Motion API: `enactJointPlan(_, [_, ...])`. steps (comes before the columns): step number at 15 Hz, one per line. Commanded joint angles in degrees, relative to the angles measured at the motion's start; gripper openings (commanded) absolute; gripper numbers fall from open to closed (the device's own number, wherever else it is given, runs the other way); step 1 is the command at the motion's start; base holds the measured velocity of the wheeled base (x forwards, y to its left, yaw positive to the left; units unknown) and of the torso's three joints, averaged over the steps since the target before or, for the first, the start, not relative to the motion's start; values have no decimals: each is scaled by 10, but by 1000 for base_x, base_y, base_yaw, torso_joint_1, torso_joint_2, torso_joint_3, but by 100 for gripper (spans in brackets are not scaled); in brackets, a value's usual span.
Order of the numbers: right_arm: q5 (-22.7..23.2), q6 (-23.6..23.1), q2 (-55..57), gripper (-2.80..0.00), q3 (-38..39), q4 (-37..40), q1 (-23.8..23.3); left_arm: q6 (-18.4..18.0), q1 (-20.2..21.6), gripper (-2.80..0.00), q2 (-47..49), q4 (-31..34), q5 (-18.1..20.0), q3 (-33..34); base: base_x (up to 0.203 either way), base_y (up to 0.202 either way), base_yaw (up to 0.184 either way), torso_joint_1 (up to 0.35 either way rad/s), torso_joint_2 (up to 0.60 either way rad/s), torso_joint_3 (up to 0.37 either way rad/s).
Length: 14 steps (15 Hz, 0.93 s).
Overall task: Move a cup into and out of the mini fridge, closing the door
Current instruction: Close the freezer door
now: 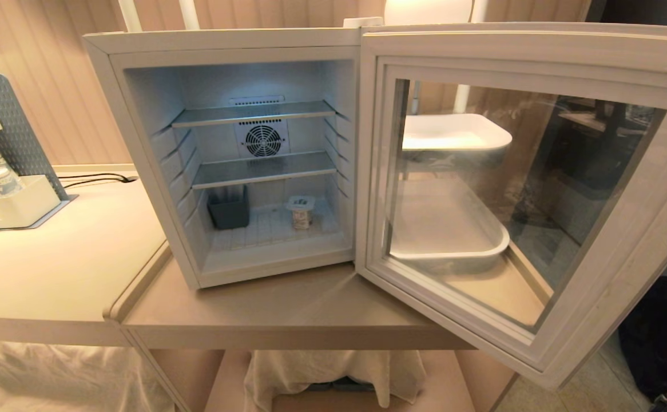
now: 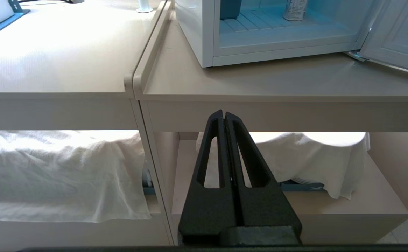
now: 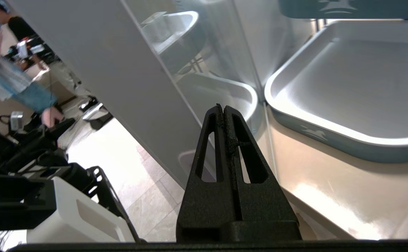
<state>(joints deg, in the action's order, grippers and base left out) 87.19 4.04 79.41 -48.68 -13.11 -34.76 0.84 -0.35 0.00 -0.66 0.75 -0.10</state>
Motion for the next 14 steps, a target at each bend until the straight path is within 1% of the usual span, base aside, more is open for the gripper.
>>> enactJointPlan(1, [5,6,-2,-280,5,-9,26,0,0,-280,1,0,0,0,0,0,0,0,0,0])
enactJointPlan(5, [5,12,-32,-280,28,-6,78,0,0,-280,1,0,0,0,0,0,0,0,0,0])
enactJointPlan(7, [5,36,-66,-280,43,-7,97,0,0,-280,1,0,0,0,0,0,0,0,0,0])
enactJointPlan(8, [5,47,-92,-280,54,-8,114,0,0,-280,1,0,0,0,0,0,0,0,0,0])
enactJointPlan(10, [5,59,-142,-280,75,-5,176,0,1,-280,1,0,0,0,0,0,0,0,0,0])
enactJointPlan(11, [-2,73,-165,-280,80,1,217,0,0,-280,1,0,0,0,0,0,0,0,0,0])
enactJointPlan(12, [-24,91,-187,-280,82,8,255,0,0,-280,1,0,0,0,0,0,0,0,0,0])
enactJointPlan(13, [-57,104,-201,-280,83,11,301,0,0,-280,1,0,0,0,0,0,0,0,0,0])
enactJointPlan(14, [-102,117,-215,-280,83,15,360,0,0,-280,1,0,0,0,0,0,0,0,0,0])
